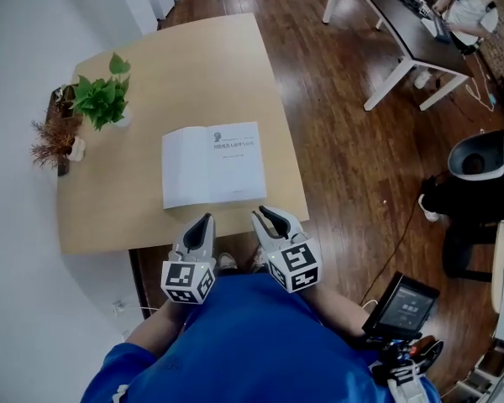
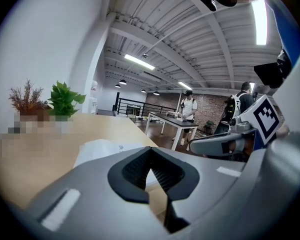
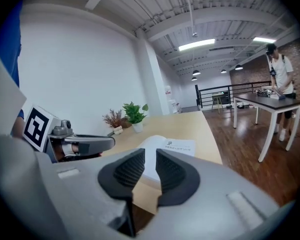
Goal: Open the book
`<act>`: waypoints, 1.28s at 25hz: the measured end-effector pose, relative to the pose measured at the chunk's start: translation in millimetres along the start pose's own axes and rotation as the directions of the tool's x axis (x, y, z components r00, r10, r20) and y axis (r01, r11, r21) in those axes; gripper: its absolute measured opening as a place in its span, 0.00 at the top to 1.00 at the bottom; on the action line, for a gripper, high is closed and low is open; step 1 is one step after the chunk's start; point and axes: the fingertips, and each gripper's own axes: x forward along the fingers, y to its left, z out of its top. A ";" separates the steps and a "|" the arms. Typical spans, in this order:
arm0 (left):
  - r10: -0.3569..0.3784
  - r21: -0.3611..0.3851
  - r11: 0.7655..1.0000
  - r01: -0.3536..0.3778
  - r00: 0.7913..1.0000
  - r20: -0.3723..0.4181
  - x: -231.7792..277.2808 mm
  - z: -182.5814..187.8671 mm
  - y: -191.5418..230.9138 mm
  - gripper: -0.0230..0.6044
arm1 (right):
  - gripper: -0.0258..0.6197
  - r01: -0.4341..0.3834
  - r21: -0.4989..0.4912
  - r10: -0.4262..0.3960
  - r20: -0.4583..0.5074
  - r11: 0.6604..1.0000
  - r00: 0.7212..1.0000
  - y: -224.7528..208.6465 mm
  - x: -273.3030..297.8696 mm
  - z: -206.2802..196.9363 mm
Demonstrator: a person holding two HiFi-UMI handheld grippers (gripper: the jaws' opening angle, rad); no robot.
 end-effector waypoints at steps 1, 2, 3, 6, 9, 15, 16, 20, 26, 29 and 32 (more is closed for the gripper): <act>0.000 -0.003 1.000 0.000 1.000 -0.001 -2.8 0.0 1.9 0.95 | 0.86 -0.001 0.001 0.001 0.005 1.000 1.000 3.3 -0.7 1.3; -0.002 -0.004 1.000 0.002 1.000 -0.001 -5.6 0.2 3.0 0.95 | 0.86 -0.001 0.003 0.001 0.011 1.000 1.000 6.3 -2.0 2.4; -0.006 -0.003 1.000 0.006 1.000 0.001 -8.1 0.7 3.5 0.95 | 0.87 0.000 0.003 0.000 0.018 1.000 1.000 8.9 -3.4 3.4; -0.020 0.000 1.000 0.020 1.000 0.005 -13.6 1.7 4.5 0.95 | 0.87 0.006 0.001 -0.006 0.034 1.000 0.999 16.0 -5.7 5.0; -0.032 -0.001 0.999 0.032 0.999 0.003 -17.9 2.3 6.6 0.95 | 0.87 0.011 -0.002 -0.011 0.039 1.000 0.999 22.5 -5.7 4.8; -0.060 0.010 0.998 0.060 0.998 -0.001 -23.6 0.7 7.4 0.95 | 0.94 0.046 0.008 -0.046 0.023 0.999 0.999 24.5 -8.5 -4.2; -0.062 0.010 0.998 0.062 0.998 0.000 -24.1 0.5 8.5 0.95 | 0.95 0.051 0.011 -0.051 0.019 0.999 0.998 24.4 -8.1 -5.8; -0.067 0.008 0.998 0.067 0.998 0.003 -25.1 0.4 11.5 0.95 | 0.96 0.069 0.011 -0.069 0.004 0.998 0.998 23.7 -5.7 -10.0; -0.074 0.010 0.997 0.074 0.997 0.000 -24.9 0.1 11.5 0.95 | 0.96 0.076 0.008 -0.076 0.000 0.997 0.997 24.7 -4.4 -10.6; -0.074 0.010 0.997 0.074 0.997 0.001 -24.3 1.2 11.3 0.95 | 0.96 0.075 0.002 -0.075 0.004 0.997 0.997 25.5 -4.1 -8.6; -0.071 0.010 0.997 0.071 0.997 0.004 -24.3 2.1 12.2 0.95 | 0.96 0.074 -0.005 -0.074 0.006 0.997 0.997 26.9 -3.8 -6.8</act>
